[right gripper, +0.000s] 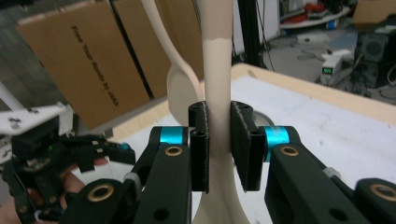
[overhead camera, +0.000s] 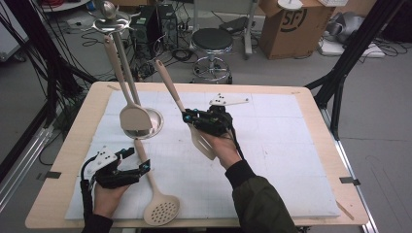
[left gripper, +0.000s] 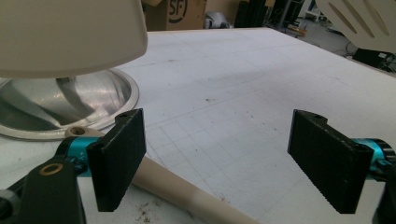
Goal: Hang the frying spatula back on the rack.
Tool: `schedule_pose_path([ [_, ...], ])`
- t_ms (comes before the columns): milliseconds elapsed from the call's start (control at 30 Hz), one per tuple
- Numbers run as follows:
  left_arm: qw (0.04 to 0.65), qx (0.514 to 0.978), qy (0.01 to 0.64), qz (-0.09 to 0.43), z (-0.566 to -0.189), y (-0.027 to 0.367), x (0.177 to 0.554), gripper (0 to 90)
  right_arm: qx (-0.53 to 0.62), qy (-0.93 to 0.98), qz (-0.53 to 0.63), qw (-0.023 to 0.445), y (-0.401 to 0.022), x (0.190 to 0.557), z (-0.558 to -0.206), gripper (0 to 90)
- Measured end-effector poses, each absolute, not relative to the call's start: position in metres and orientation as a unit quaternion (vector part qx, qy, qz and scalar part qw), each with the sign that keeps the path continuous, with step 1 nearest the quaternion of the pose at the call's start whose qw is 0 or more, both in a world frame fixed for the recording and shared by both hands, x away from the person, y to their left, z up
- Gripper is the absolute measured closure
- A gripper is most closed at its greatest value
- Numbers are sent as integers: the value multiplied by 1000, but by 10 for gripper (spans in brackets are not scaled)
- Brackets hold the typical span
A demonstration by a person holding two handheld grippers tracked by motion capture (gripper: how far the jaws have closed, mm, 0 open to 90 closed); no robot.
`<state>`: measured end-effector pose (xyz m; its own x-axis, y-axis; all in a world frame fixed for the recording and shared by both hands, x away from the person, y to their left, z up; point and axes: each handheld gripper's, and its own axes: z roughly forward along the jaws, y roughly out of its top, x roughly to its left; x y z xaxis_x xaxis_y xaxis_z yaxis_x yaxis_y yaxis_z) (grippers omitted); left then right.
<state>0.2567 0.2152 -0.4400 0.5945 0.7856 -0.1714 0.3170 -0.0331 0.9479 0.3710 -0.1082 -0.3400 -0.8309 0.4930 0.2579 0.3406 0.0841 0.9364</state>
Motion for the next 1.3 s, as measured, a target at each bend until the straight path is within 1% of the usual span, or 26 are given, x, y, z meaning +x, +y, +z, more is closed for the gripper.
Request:
schedule_pose_path([
  [500,570,687,401,206,-440,215,257,199,257,688,675,68,-97,369,-332,782],
  [633,571,687,401,205,-440,216,257,199,251,673,693,61,-92,370,-329,782],
  [1033,573,683,404,206,-440,219,257,199,234,669,703,61,-71,379,-313,782],
  [1300,573,681,406,207,-440,220,257,199,228,666,708,50,-62,386,-303,782],
])
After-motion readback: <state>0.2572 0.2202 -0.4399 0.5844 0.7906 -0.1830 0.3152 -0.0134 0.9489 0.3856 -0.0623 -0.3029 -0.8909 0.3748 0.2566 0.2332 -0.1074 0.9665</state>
